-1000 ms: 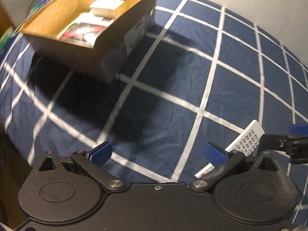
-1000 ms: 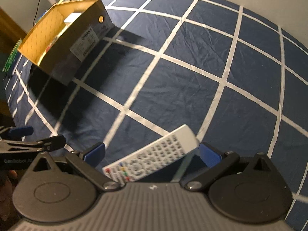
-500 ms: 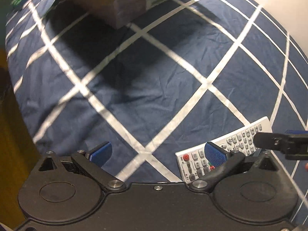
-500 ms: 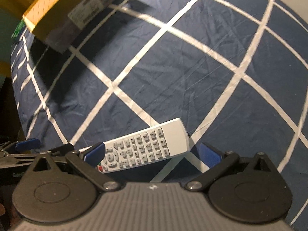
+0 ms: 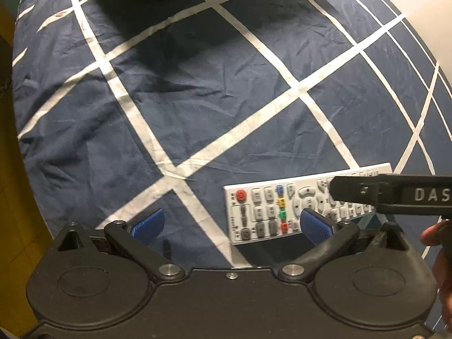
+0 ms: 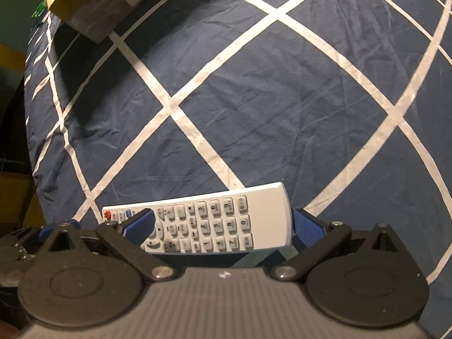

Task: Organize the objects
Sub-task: 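Close both grippers together on the white TV remote, then carry the held TV remote with both grippers over the cardboard box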

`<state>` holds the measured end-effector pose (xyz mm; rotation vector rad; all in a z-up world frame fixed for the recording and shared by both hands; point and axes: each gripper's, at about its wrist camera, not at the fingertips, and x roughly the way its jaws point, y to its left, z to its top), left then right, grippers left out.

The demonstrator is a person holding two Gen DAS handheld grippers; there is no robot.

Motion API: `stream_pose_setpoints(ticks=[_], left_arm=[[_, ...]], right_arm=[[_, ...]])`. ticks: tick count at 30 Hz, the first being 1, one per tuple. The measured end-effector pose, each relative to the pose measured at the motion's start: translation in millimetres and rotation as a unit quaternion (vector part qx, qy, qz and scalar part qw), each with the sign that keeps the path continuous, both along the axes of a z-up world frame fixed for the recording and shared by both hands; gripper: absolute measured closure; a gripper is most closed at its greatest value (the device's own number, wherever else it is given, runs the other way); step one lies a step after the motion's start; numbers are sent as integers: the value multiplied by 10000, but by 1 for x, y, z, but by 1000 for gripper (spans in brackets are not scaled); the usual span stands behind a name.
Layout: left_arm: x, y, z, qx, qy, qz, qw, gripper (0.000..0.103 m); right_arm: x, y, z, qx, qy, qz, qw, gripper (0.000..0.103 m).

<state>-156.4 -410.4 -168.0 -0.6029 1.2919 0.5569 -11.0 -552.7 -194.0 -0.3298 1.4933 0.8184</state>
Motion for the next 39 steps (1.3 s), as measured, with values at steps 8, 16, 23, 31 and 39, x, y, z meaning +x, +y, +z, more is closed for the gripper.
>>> stream_pose_setpoints(ticks=[8,16,23,31,39], left_arm=[[6,-4,-8,-203,-18,190,9996,0],[15,-12,-12,-349,-5,132,9993,0],[19,-14,-13,-366,14,97,9993,2],[23,-14,-11,-572,-106,9,9983,15],[28,-16,-5,-508,-96,-193,9985,15]], right_arm=[[-3,7,-3,-109,-48,284,9995,0],[-8,8,-3,-229,-76,290,9993,2],[-9,9,0,-257,-175,327,9990,5],[-8,9,1,-270,-171,333,9989,6],[-5,3,6,-218,-160,254,9993,6]])
